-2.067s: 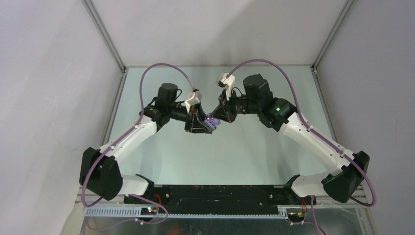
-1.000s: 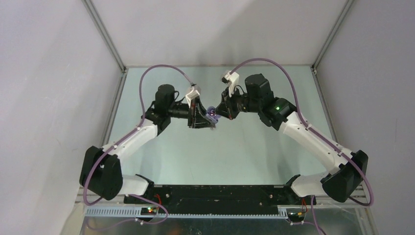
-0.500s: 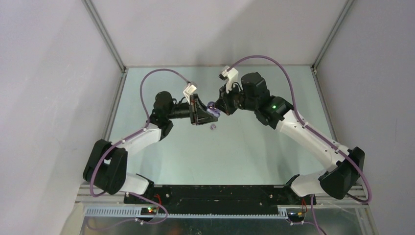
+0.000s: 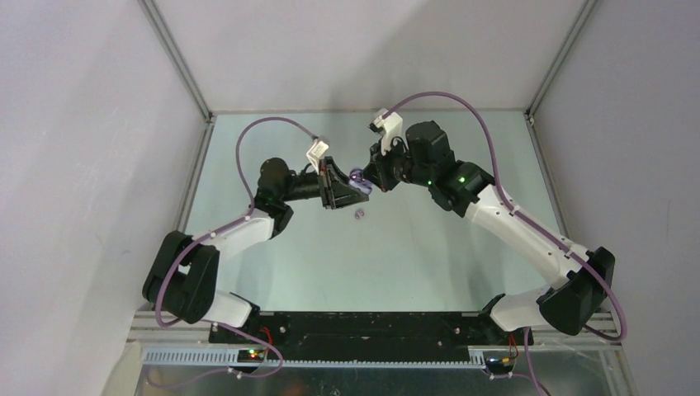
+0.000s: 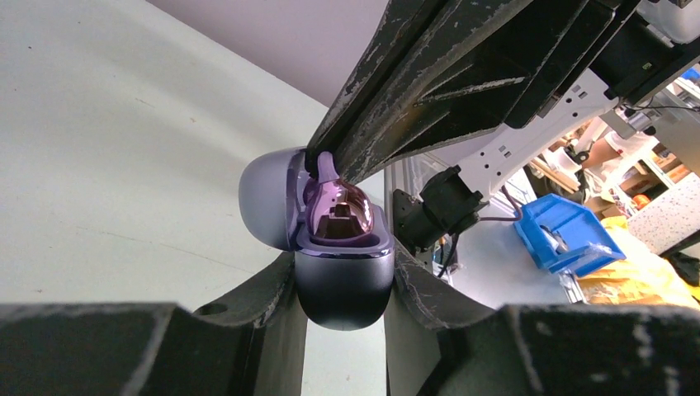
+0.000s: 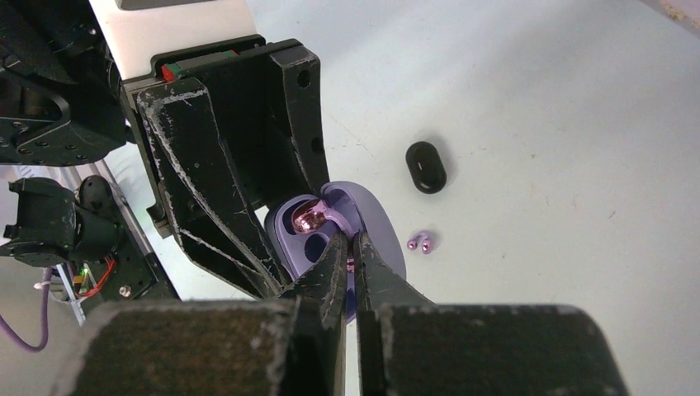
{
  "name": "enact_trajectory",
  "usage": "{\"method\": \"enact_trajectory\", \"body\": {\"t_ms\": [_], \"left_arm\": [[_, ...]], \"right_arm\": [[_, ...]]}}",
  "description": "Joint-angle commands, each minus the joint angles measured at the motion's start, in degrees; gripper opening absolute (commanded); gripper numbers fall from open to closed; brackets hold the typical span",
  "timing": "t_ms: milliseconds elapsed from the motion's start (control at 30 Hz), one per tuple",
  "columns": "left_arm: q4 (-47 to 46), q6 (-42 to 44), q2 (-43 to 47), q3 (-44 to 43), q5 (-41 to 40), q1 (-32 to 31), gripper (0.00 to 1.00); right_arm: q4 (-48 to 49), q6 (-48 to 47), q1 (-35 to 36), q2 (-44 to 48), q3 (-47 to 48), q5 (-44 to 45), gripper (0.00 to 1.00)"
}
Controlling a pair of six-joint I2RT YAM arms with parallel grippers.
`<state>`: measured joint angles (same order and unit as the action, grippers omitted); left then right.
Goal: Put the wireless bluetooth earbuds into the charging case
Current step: Insert the left earbud into the left side groove of the charging case.
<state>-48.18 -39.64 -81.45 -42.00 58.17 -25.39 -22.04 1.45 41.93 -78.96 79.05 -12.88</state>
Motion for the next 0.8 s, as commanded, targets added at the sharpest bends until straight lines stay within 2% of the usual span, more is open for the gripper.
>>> {"method": "enact_trajectory", "body": {"t_ms": [0,367,600,767], "left_arm": [[-2.56,0.75,0.38,-0.38,-0.68,-0.5,0.0],[2.19,3.48,0.45,-1.48,-1.97,-0.46,0.0],[1.23,2.82,1.26,-1.26,-2.04,0.53,0.0],[-0.62,1.77,1.54,-1.04,-1.18,0.58,0.0]], "right_arm": [[0.99,-0.75,0.83,-0.05,2.26,-1.1,0.0],[0.5,-1.28,1.67,0.35,1.76,-3.16,0.0],[1.39,-1.91,0.56,2.11,-0.77,-6.28,0.0],[2.75,-0.12,0.38,0.08,-0.97,-7.44,0.0]]}}
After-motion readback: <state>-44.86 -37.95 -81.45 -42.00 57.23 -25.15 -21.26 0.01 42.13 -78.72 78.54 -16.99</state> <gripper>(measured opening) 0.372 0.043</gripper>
